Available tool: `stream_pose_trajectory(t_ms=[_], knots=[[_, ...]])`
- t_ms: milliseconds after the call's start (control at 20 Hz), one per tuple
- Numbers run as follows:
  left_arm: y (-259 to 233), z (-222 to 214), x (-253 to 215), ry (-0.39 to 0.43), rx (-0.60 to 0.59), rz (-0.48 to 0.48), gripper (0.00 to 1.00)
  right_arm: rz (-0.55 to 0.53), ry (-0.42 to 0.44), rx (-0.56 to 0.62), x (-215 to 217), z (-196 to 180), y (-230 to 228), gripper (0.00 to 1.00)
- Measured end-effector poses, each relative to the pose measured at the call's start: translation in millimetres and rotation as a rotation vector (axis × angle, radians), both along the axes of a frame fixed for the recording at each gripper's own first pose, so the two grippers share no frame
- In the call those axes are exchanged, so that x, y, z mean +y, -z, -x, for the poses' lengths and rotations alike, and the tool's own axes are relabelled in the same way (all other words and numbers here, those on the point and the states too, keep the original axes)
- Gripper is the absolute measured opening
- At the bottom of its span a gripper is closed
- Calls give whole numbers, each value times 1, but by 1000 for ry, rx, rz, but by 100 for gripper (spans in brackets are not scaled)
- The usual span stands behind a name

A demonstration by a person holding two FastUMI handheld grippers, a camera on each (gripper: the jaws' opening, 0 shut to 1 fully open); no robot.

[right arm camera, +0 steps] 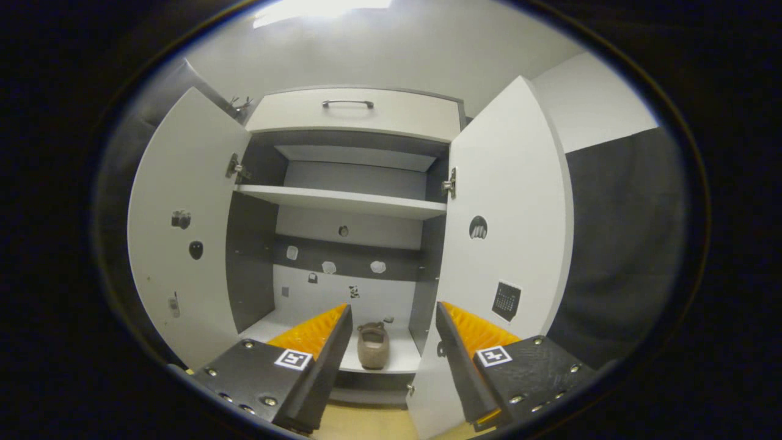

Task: Grab one shoe with the right hand and put it into the shoe cabinet, grab the other shoe with the left hand and put it into the shoe cabinet; then close the right door with the right hand and the left door with the left hand.

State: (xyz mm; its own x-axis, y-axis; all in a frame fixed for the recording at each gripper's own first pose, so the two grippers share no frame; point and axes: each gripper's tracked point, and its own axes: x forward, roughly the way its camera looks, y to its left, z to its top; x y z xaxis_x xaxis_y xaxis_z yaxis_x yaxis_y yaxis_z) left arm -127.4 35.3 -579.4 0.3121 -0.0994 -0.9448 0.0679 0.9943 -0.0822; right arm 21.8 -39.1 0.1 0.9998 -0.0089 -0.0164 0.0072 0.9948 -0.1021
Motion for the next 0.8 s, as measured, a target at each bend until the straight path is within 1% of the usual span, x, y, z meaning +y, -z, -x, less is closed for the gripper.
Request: stream_pose_trajectory(t_ms=[50,150,250,300,350,400,550,600,700,750,800], knots=[[5,0,1,-1,7,1,95,-3,3,8,-1,0,3,80],[9,3,0,3,25,20,94,-7,12,20,-4,0,8,80],[11,2,-4,1,28,37,86,-7,25,24,-7,2,9,80],[12,3,-6,2,35,43,78,-5,31,22,-9,3,9,80],[13,3,-9,5,39,49,75,-3,36,20,-10,4,8,80],[12,4,-11,11,44,57,66,0,41,16,-10,7,6,80],[13,3,-12,10,65,56,54,13,54,7,-14,12,6,80],[13,3,-11,-4,75,60,51,15,58,4,-15,13,5,80],[12,3,-10,-42,96,74,38,15,66,0,-18,17,5,80],[12,2,-9,-62,101,82,34,15,72,0,-21,19,5,80],[13,1,-3,-79,108,56,25,16,78,0,-23,21,6,80]])
